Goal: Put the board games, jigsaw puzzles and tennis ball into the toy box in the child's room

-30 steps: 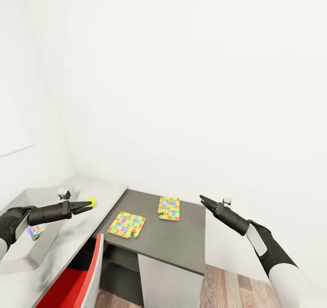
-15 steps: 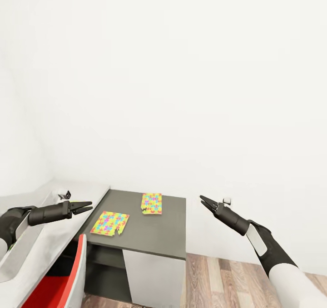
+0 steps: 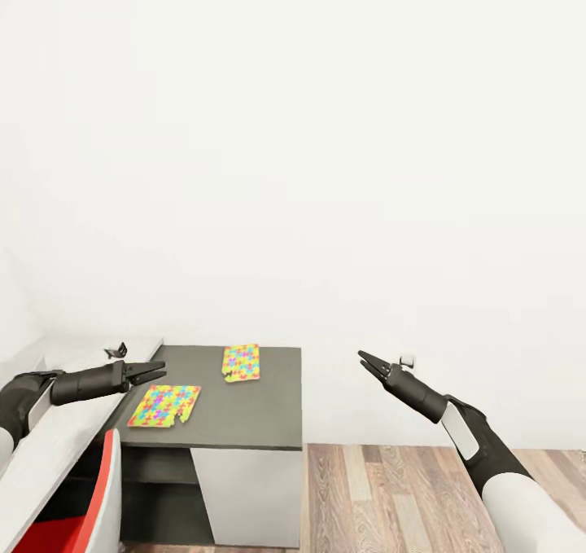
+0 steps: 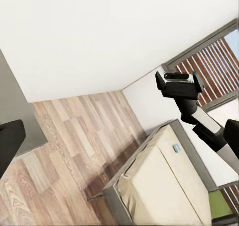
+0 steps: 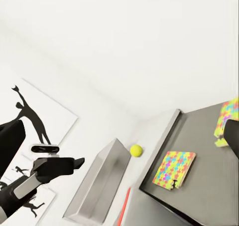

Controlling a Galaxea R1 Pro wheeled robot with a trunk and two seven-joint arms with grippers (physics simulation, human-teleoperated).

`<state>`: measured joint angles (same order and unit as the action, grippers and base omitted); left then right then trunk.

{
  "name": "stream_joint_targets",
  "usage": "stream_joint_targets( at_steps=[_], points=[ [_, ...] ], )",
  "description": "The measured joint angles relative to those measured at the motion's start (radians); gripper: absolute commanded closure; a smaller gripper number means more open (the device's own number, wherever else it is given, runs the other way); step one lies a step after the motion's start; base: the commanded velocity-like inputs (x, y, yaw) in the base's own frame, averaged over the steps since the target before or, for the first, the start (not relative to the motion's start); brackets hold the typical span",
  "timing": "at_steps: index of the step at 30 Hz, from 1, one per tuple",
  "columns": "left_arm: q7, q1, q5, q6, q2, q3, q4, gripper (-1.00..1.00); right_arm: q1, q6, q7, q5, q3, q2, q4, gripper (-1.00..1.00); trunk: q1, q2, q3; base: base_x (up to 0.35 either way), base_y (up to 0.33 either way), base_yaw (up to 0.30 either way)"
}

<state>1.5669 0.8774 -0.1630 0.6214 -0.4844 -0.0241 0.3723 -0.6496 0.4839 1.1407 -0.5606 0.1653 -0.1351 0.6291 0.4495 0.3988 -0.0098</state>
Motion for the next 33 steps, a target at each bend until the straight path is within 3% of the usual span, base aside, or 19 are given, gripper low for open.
stream_joint_targets(
  at_steps=[11,20,33],
  points=[
    [0.000,0.000,0.001,0.000,0.000,0.002,0.000,-1.00,0.000,0.000,-0.001,0.000,0.007,0.000,-0.001,-1.00,0.000,0.000,0.000,-0.118,0.000,-0.279],
    [0.000,0.000,0.001,0.001,0.001,0.001,0.000,-1.00,0.001,0.000,0.000,0.001,0.034,-0.001,-0.001,-1.00,0.000,0.000,0.000,-0.011,0.000,-0.278],
    [0.000,0.000,0.000,0.000,0.002,0.002,0.000,-1.00,0.002,0.000,-0.001,0.001,0.037,-0.002,-0.001,-1.00,0.000,0.000,0.000,0.000,0.000,-0.279]
  ],
)
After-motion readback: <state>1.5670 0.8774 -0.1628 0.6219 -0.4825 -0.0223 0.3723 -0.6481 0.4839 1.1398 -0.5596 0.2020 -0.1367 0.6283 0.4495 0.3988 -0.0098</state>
